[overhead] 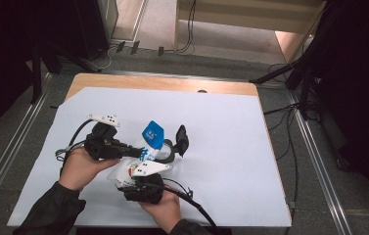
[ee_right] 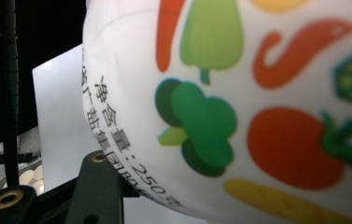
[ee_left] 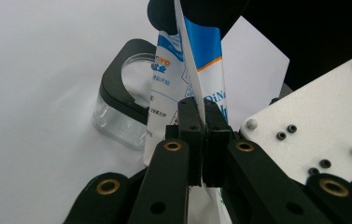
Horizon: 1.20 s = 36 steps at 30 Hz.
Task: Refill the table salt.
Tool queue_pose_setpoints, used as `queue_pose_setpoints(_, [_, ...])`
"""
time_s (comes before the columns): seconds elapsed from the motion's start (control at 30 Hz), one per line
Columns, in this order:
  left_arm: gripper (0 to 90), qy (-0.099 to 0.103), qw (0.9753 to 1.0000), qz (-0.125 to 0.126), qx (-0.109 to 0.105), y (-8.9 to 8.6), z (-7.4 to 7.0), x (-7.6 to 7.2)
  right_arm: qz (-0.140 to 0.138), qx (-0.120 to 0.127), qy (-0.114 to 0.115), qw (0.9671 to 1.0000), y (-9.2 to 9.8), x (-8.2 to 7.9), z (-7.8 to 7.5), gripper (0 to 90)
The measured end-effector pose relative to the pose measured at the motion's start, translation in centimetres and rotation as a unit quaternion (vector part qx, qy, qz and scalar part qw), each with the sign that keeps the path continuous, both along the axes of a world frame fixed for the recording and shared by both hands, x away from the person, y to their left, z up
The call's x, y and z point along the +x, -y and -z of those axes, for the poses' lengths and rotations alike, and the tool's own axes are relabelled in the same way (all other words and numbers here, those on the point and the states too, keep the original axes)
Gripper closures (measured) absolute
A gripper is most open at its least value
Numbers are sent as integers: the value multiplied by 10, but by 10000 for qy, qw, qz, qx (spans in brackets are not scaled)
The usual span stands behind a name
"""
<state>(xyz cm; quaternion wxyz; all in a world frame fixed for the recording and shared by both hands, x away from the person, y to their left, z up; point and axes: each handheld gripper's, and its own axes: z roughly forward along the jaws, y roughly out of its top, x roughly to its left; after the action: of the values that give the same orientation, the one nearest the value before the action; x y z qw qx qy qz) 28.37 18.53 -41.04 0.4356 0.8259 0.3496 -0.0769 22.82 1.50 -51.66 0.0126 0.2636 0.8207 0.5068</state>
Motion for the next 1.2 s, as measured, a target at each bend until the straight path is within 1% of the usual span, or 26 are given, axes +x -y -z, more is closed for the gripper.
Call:
queue_pose_setpoints(0.1, [890,-35,10000,37,4,-1,1,0,15,20,-26,10000,1,-1,0,526])
queue_pose_setpoints(0.17, [880,-10,10000,-8,21,-1,1,-1,17,68,-32,10000,2,-1,0,531])
queue_pose_setpoints(0.23, [870,-11,10000,1,46,-3,1,-1,34,85,-43,9999,2,-1,0,534])
queue_pose_setpoints(0.27, [869,-14,10000,14,29,-4,1,-1,40,85,-53,9999,2,-1,0,536])
queue_pose_setpoints(0.3, [862,-63,10000,42,3,-4,0,-1,44,80,-29,10000,3,-1,0,536])
queue_pose_setpoints(0.33, [860,-46,10000,23,8,-5,0,-2,42,87,-15,10000,3,-1,-1,537])
queue_pose_setpoints(0.4, [889,-8,9999,-25,109,-5,-3,-2,33,92,-21,10000,3,-1,-1,537])
queue_pose_setpoints(0.43, [900,37,9999,-66,134,-3,-4,-3,28,97,-28,9999,3,-1,-1,537])
queue_pose_setpoints(0.47, [900,37,9999,-66,134,-3,-4,-3,28,97,-28,9999,3,-1,-1,537])
queue_pose_setpoints(0.5, [900,70,9997,-89,195,-2,-5,-4,3,103,-56,9999,3,0,-1,536])
queue_pose_setpoints(0.53, [900,78,9997,-107,214,-1,-5,-4,-25,107,-130,9999,3,0,-2,533])
queue_pose_setpoints(0.57, [900,104,9996,-109,223,0,-6,-4,-38,116,-142,9998,2,0,-2,524])
queue_pose_setpoints(0.63, [900,87,9996,-156,223,1,-6,-4,-62,114,-167,9998,2,0,-2,507])
queue_pose_setpoints(0.67, [900,98,9995,-156,262,2,-6,-4,-73,108,-153,9998,2,0,-2,494])
queue_pose_setpoints(0.73, [900,90,9993,-188,296,3,-6,-4,-71,48,-203,9998,1,0,-2,485])
queue_pose_setpoints(0.83, [900,45,9994,-215,285,5,-4,-3,-3,11,-198,9998,0,1,-1,502])
queue_pose_setpoints(0.93, [900,64,9994,-172,291,8,-4,-2,-3,37,-304,9995,1,2,-1,526])
queue_pose_setpoints(1.0, [900,77,9994,-150,286,7,-4,-3,-18,140,-362,9992,1,1,-1,536])
queue_pose_setpoints(1.03, [900,77,9994,-150,286,7,-4,-3,-18,140,-362,9992,1,1,-1,536])
queue_pose_setpoints(1.07, [900,99,9995,-157,252,7,-4,-3,-19,166,-378,9991,1,1,-1,537])
queue_pose_setpoints(1.1, [893,107,9996,-143,202,6,-4,-3,-20,248,-435,9987,1,0,-2,538])
queue_pose_setpoints(1.13, [887,92,9998,-135,146,6,-5,-3,-19,280,-419,9987,1,0,-3,539])
queue_pose_setpoints(1.17, [879,92,9998,-135,146,6,-5,-3,-19,280,-419,9987,1,0,-3,539])
queue_pose_setpoints(1.2, [869,89,9998,-136,105,6,-4,-3,-1,378,-468,9982,2,1,-4,542])
